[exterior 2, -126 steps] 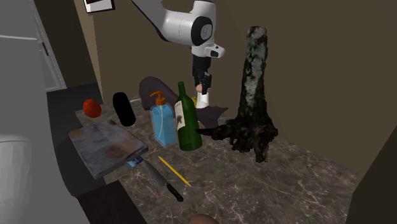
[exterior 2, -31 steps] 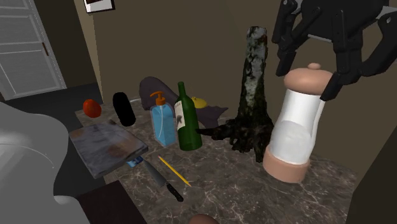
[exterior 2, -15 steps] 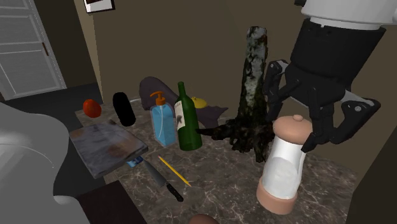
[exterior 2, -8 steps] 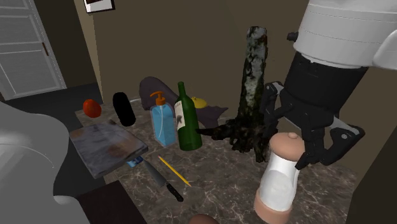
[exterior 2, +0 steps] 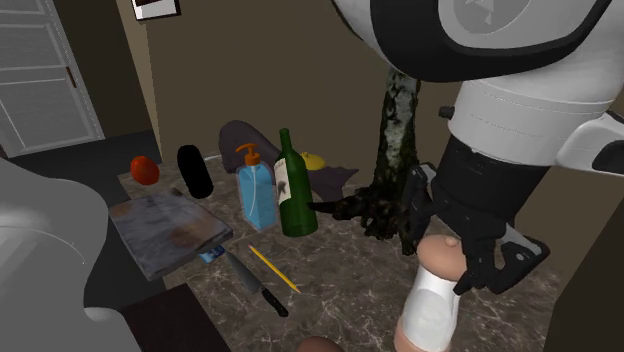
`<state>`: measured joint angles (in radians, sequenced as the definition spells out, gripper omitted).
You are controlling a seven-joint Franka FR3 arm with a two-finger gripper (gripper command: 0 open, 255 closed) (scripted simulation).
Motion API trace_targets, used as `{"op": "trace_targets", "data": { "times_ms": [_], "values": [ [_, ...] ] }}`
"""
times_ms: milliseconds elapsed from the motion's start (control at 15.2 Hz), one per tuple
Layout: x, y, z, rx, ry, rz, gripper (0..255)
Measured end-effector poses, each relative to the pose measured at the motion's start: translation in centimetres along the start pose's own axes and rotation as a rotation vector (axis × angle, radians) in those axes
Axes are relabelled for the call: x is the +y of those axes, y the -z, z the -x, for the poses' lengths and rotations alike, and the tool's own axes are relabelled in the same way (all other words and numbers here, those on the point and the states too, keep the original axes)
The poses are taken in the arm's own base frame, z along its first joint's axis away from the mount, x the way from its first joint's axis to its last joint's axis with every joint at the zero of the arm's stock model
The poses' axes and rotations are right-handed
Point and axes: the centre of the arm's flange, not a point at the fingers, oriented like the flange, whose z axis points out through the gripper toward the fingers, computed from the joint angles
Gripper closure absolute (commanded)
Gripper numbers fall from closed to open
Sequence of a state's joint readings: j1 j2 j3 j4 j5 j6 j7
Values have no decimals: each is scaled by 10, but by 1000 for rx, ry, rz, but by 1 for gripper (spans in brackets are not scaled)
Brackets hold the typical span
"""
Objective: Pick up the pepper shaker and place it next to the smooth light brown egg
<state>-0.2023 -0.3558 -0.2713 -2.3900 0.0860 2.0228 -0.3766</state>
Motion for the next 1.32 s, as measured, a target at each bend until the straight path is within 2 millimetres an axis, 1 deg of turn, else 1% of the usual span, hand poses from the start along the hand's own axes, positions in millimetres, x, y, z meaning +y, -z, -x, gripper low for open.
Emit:
{"op": "trace_targets", "data": {
  "times_ms": [462,858,924,1320],
  "values": [
    [5,-36,1,0,0,0,255],
    [7,-40,1,1,0,0,255],
    [7,-40,1,1,0,0,0],
    [7,-40,1,1,0,0,0]
  ]
}}
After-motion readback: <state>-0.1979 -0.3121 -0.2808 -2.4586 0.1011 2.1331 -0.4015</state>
